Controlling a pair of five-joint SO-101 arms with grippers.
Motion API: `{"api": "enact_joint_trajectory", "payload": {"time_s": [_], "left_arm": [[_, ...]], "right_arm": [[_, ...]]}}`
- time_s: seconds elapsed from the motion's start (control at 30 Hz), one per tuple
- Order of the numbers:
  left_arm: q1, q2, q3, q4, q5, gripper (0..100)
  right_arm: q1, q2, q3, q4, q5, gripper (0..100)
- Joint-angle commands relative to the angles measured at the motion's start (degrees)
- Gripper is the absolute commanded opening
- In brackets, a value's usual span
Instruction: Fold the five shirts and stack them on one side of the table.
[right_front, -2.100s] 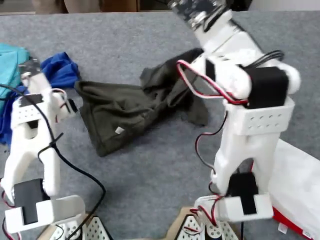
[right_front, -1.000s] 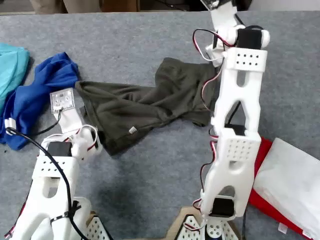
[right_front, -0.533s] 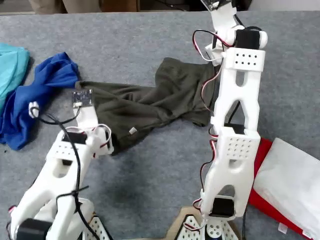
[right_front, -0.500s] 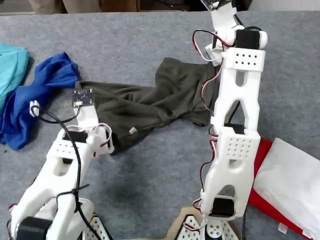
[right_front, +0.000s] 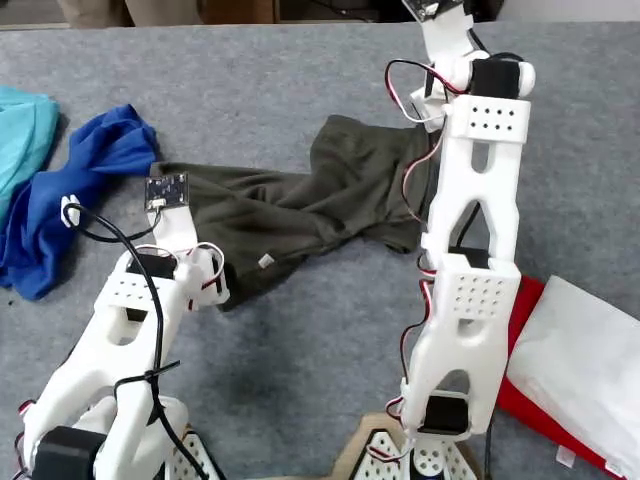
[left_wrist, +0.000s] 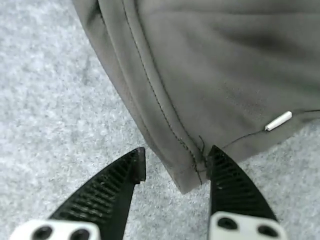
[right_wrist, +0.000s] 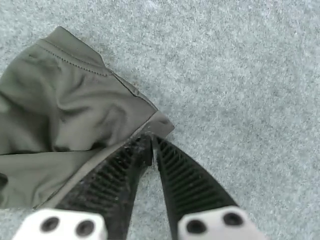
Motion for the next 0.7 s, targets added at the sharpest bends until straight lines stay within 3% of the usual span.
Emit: {"api": "enact_joint_trajectory", "payload": {"time_s": [0.0,0.3,0.67], "left_arm": [[0.53,0.04,-2.73,0.0,1.41,21],[5.36,0.04,-2.9,0.09,1.67,21],[1.23,14.46,-9.76,-1.85,3.25,21]], "right_arm": [[0.66,-0.31,-0.92,-1.14,-0.53,0.4],[0.57,-0.31,-0.84,-1.14,-0.53,0.4],[0.57,-0.31,-0.84,-1.14,-0.53,0.4]]}}
